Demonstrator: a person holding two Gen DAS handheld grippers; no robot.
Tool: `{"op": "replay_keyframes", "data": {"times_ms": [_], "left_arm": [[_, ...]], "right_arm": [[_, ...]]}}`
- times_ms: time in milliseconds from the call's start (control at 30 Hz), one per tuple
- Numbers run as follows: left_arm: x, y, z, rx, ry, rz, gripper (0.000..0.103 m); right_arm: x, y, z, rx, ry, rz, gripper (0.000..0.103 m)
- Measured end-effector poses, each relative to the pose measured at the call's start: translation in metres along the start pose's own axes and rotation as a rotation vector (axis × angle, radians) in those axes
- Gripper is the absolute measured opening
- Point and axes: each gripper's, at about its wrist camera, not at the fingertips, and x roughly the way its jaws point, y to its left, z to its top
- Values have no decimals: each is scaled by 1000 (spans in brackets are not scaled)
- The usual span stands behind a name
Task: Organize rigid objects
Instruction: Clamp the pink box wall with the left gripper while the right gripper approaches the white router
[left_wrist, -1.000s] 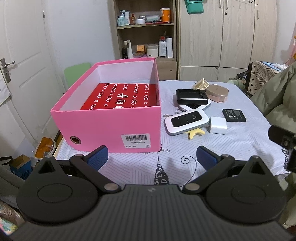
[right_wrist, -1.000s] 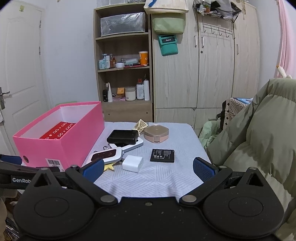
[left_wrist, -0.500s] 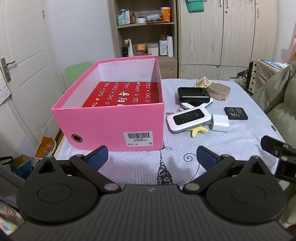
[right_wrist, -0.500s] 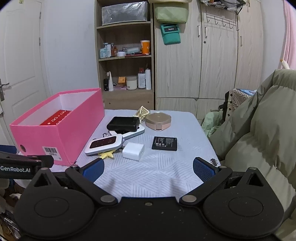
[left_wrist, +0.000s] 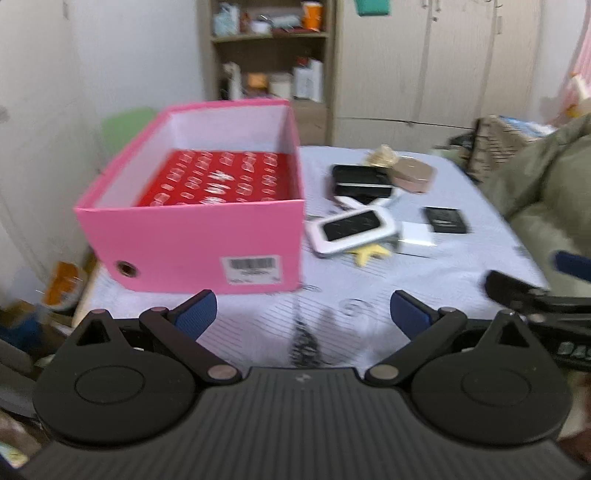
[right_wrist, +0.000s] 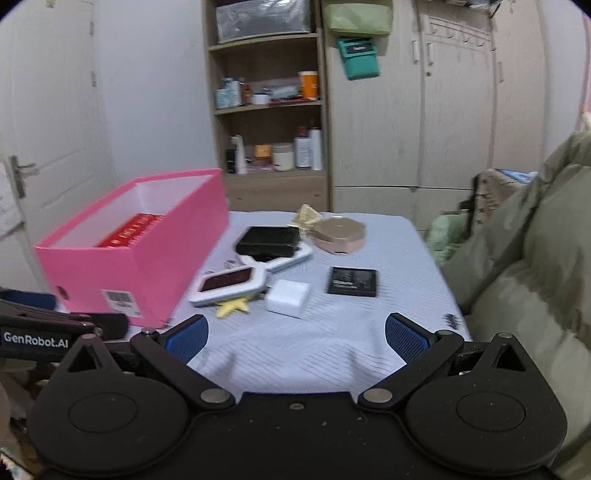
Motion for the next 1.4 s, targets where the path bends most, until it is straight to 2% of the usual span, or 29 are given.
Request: {"op": "replay_keyframes", "data": {"times_ms": [100, 167, 233, 333, 467, 600, 667, 733, 833, 900, 933, 1000, 1033, 1067, 1133, 1267, 1333, 1367, 1400], "left_arm": [[-15, 5, 11, 50, -11, -30, 100], [-30, 8, 20, 110, -59, 0, 100], [-43, 12, 29, 196, -125, 38, 100], [-57, 29, 40, 313, -248, 5, 100], [-49, 53, 68, 352, -218, 88, 100], [-25, 78, 93, 386, -199, 226, 100], [-7, 96, 106, 373, -134, 234, 100], [11, 115, 118, 322, -53, 192, 99], [34, 140, 128, 281, 4, 177, 83], [47, 150, 129, 280, 26, 191, 64], [54, 156, 128, 274, 43, 198, 59], [66, 165, 128, 268, 78, 208, 40], [74, 169, 127, 266, 94, 219, 35], [79, 172, 126, 269, 105, 230, 31], [88, 176, 126, 270, 119, 235, 31], [103, 186, 126, 219, 146, 200, 28], [109, 186, 127, 209, 145, 170, 16], [111, 186, 128, 198, 146, 144, 5], [112, 186, 129, 187, 141, 129, 5]], "right_arm": [[-5, 0, 4, -7, -64, 59, 103], [-8, -1, 6, -31, -137, 100, 103], [-5, -2, 10, -62, -174, 118, 103], [15, -3, 21, -118, -118, 149, 103], [47, -13, 28, -54, -20, 264, 102], [80, -14, 32, -43, 50, 323, 98], [98, -12, 36, -81, 83, 341, 96], [118, -8, 40, -138, 127, 385, 96], [139, 2, 46, -229, 178, 420, 94], [146, 12, 47, -312, 193, 440, 94], [148, 16, 47, -348, 200, 447, 94], [152, 24, 48, -419, 200, 428, 92], [155, 29, 48, -467, 196, 400, 92], [156, 34, 48, -518, 194, 374, 92], [160, 41, 49, -596, 190, 352, 92], [166, 47, 57, -625, 222, 396, 92], [169, 50, 61, -627, 235, 424, 92], [172, 51, 63, -622, 243, 435, 92], [173, 52, 65, -617, 251, 447, 92]]}}
